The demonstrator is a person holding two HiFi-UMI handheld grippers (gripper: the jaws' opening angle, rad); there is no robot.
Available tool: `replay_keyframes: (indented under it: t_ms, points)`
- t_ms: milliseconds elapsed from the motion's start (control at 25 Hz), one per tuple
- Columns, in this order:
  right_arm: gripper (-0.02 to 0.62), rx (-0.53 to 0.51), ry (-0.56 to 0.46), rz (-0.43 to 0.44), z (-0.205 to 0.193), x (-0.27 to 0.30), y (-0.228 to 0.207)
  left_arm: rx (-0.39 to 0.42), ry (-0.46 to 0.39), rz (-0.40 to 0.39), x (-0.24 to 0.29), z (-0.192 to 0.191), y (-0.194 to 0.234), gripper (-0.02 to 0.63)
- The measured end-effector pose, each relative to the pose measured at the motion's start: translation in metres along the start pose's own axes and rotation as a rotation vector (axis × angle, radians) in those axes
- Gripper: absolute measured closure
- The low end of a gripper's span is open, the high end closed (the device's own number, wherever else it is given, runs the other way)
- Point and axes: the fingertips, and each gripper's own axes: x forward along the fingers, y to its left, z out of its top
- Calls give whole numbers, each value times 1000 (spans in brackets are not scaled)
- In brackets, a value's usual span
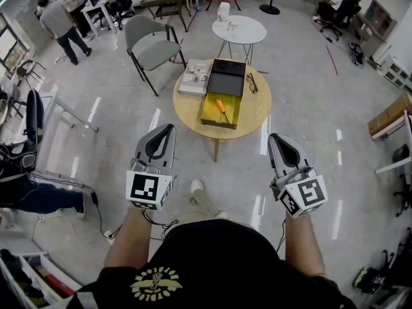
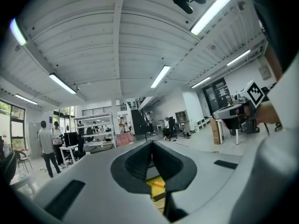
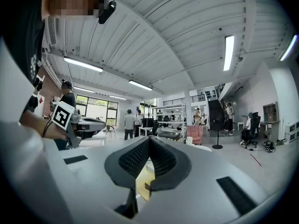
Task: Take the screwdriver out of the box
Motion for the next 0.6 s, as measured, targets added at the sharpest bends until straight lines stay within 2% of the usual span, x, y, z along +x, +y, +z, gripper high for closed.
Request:
replay_keyframes:
  t_ms: [240, 600]
  points:
    - [580, -15, 18, 3, 0, 11, 0, -2, -22, -16, 9, 1, -1, 589]
    - [580, -9, 39, 10, -6, 47, -3, -17, 31, -23, 31, -22, 22, 589]
